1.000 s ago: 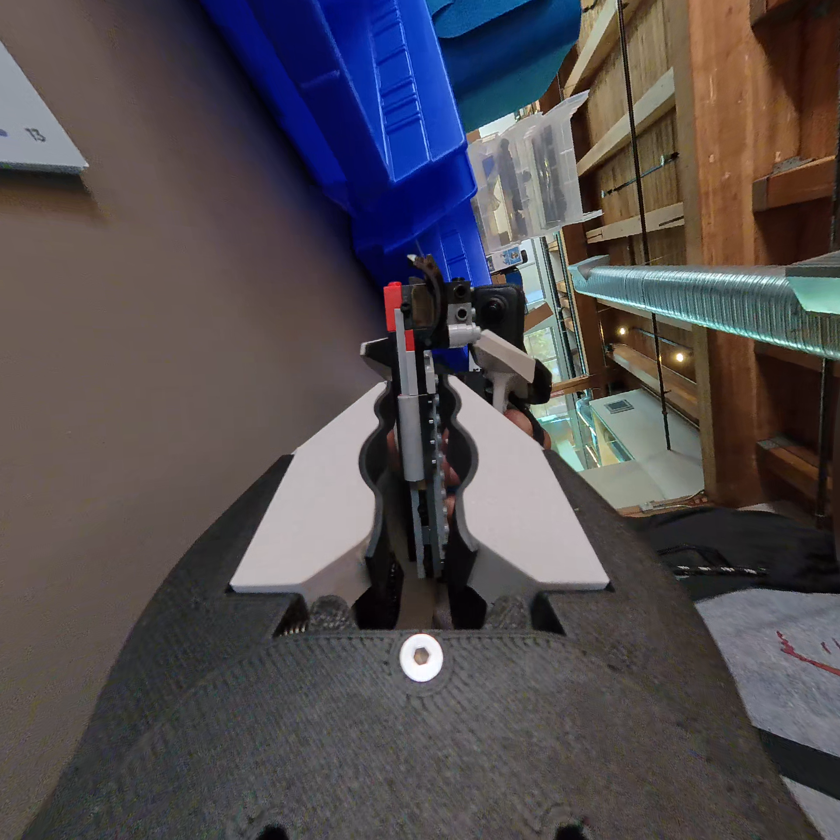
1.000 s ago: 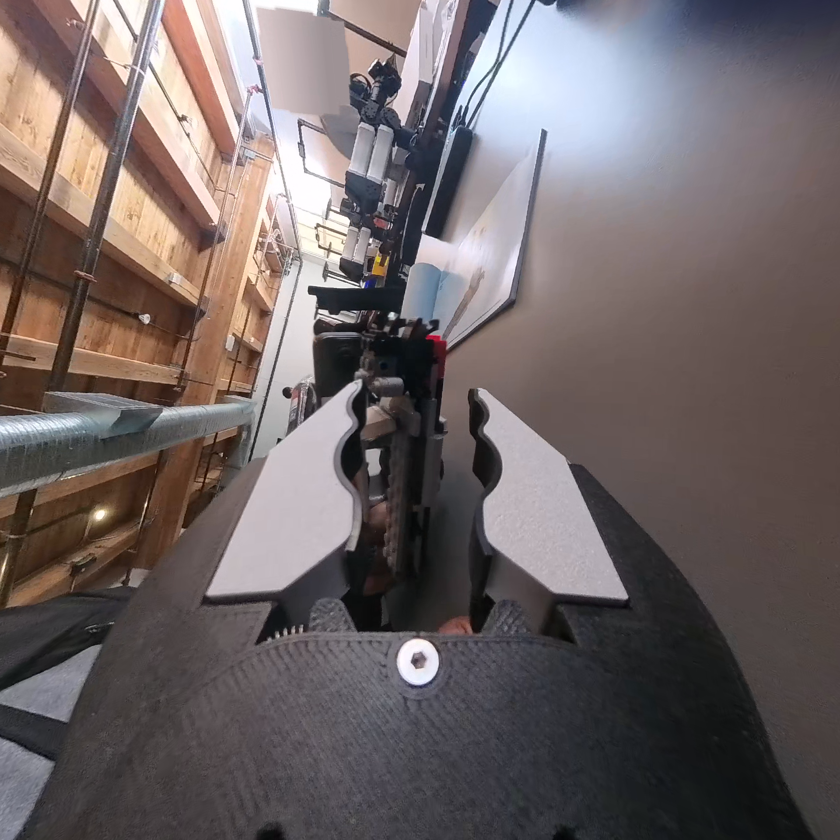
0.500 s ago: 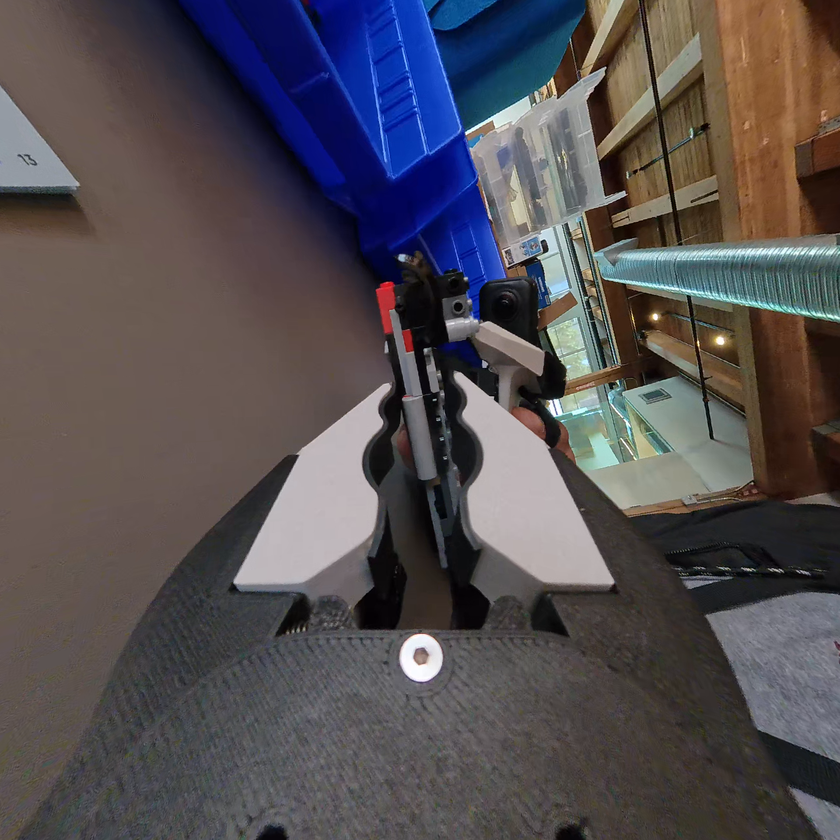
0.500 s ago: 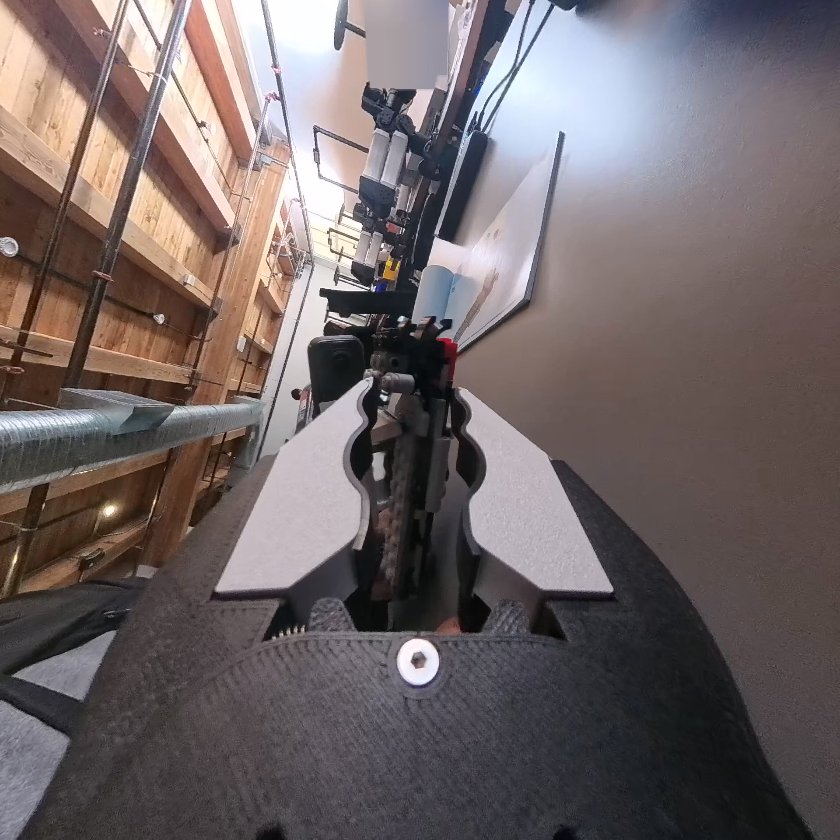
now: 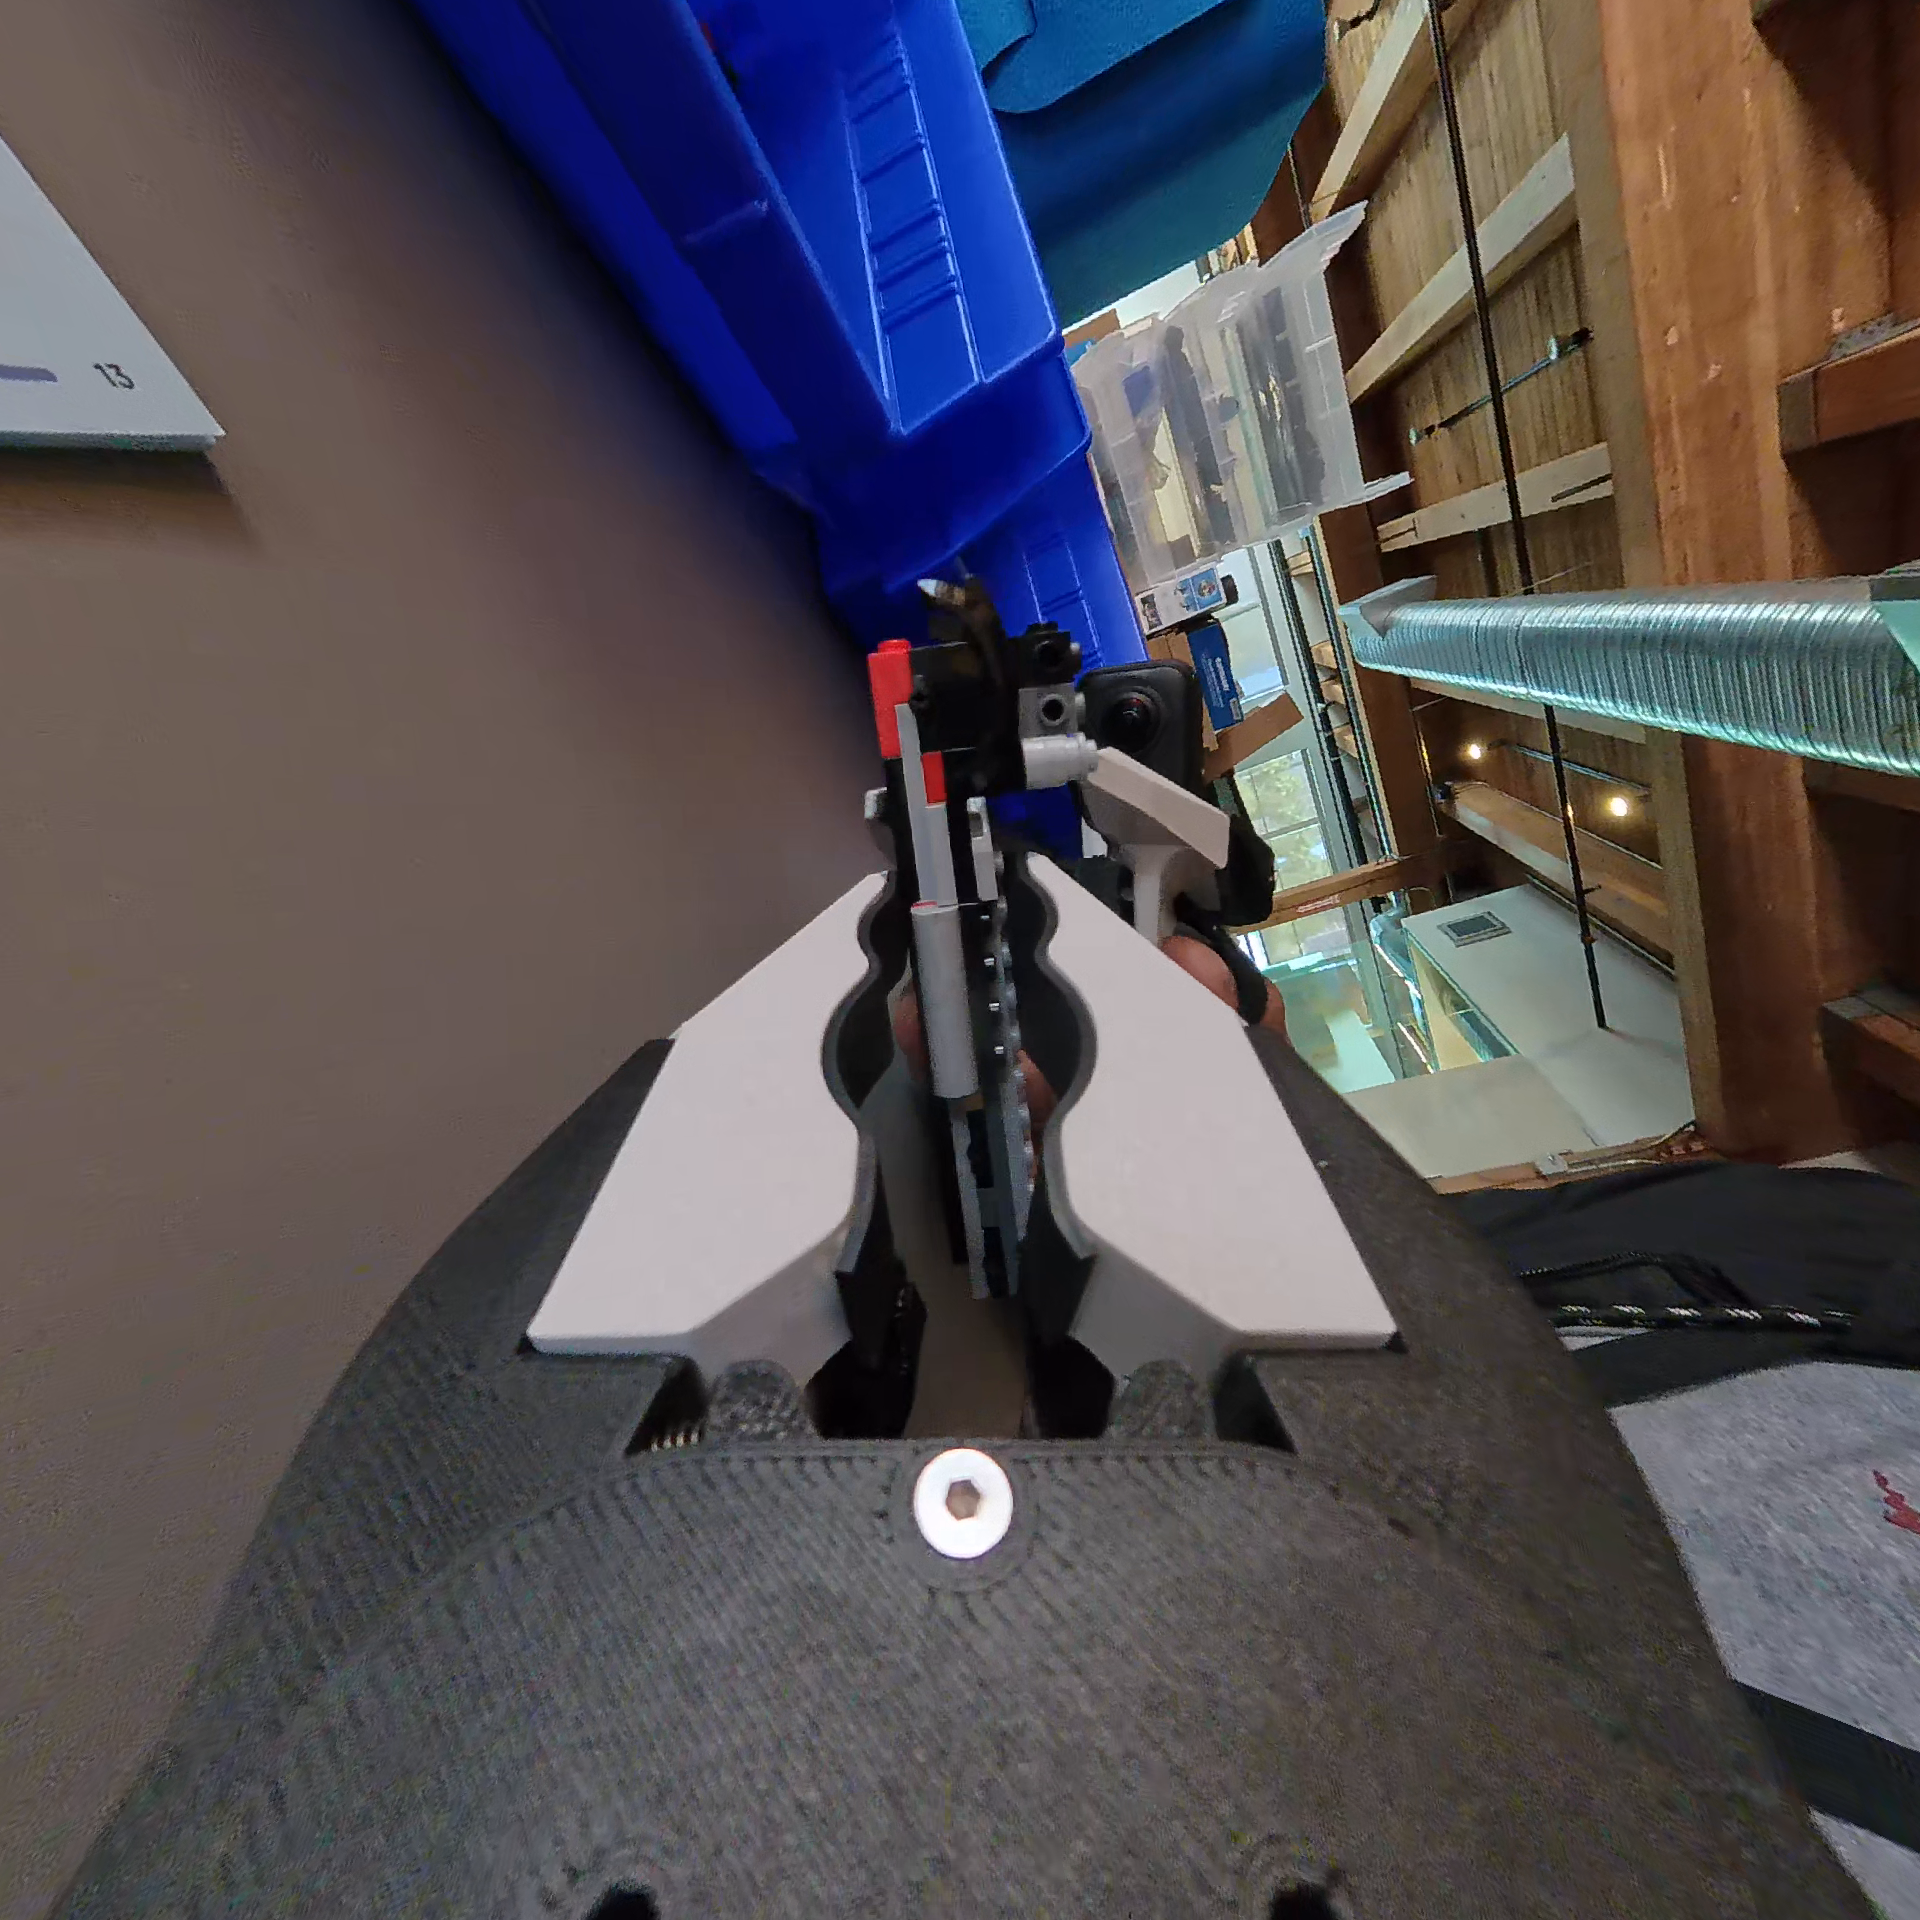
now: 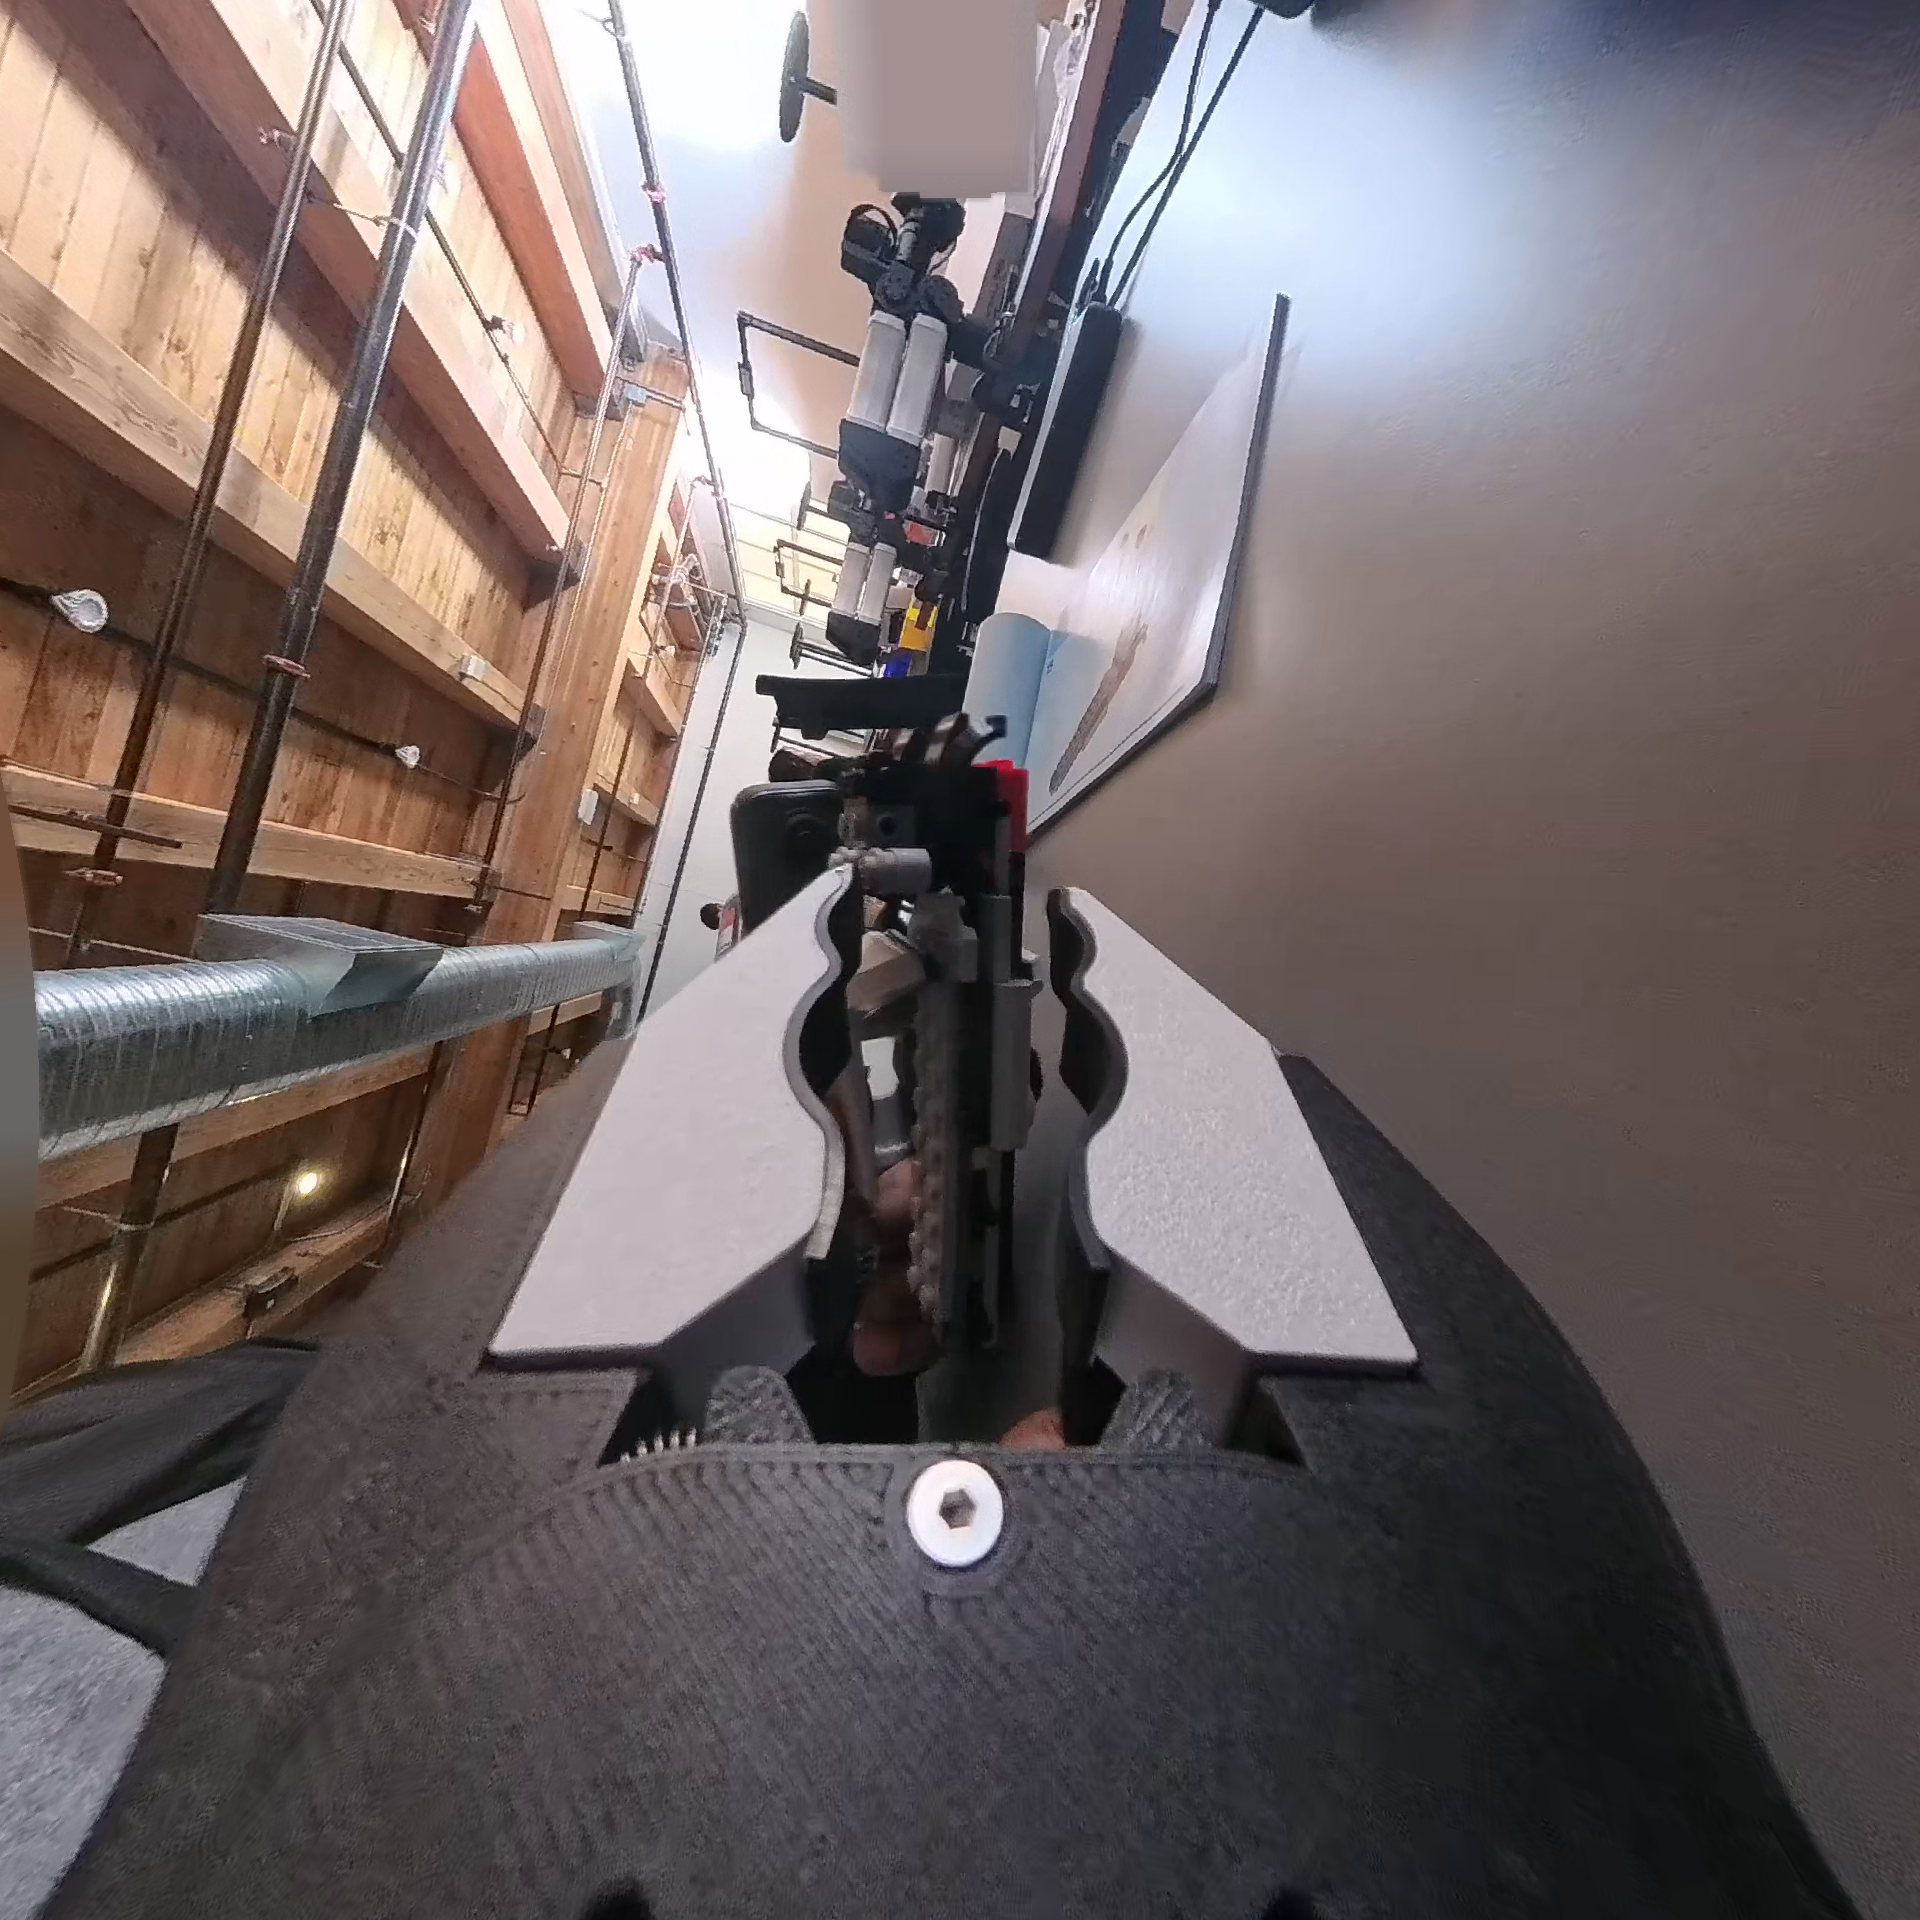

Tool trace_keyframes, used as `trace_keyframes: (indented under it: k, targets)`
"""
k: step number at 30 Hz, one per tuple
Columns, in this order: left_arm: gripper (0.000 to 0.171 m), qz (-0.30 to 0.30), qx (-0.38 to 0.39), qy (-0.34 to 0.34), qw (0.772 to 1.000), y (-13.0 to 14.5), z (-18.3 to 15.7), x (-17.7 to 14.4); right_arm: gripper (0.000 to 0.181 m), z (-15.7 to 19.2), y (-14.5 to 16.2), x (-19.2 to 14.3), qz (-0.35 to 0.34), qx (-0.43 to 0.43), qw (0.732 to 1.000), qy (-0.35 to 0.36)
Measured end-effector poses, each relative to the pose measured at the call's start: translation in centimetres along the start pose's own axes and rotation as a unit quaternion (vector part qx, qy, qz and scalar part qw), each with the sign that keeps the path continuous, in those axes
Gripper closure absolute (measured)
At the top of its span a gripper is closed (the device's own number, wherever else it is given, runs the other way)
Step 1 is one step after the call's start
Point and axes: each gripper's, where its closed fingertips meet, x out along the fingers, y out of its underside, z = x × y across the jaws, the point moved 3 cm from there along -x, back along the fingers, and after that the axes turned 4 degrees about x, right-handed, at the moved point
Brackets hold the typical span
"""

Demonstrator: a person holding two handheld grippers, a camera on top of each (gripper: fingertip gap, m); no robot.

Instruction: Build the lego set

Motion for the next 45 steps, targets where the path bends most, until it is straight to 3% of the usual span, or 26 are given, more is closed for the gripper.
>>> trace_keyframes:
  k: [7,13,17,20,24,29,33,39,45]
  targets:
    - [0.152,0.008,0.013,-0.013,1.0,0.3,0.1,0.2,0.145,-0.2,0.0,0.0,0.0,-0.013,1.0,0.016]
    - [0.152,-0.002,-0.027,-0.001,1.0,-0.2,0.4,0.1,0.138,0.1,-0.3,-0.1,-0.008,-0.01,1.0,-0.004]
    - [0.153,-0.018,-0.081,0.028,0.996,-0.6,0.6,-0.3,0.132,1.3,-1.3,-0.8,-0.018,-0.089,0.996,-0.017]
    - [0.153,-0.028,-0.119,0.05,0.991,-0.7,0.6,-0.6,0.137,2.2,-2.2,-1.3,-0.024,-0.226,0.974,0.007]
    - [0.153,-0.03,-0.127,0.058,0.99,-0.5,0.4,-0.8,0.15,3.1,-2.5,-1.3,-0.015,-0.391,0.92,0.026]
    - [0.153,-0.027,-0.131,0.06,0.989,-0.1,0.2,-0.9,0.157,3.4,-1.3,-0.2,0.023,-0.513,0.857,0.036]
    - [0.153,-0.023,-0.132,0.064,0.989,0.1,0.0,-1.0,0.155,3.0,-0.7,0.5,0.045,-0.544,0.836,0.059]
    - [0.153,0.011,-0.131,0.07,0.989,0.5,0.1,-1.0,0.139,2.4,-0.6,0.7,0.079,-0.564,0.82,0.062]
    - [0.152,0.106,0.001,-0.028,0.994,0.0,2.0,-1.1,0.131,1.8,-2.6,-0.4,0.121,-0.56,0.815,0.085]
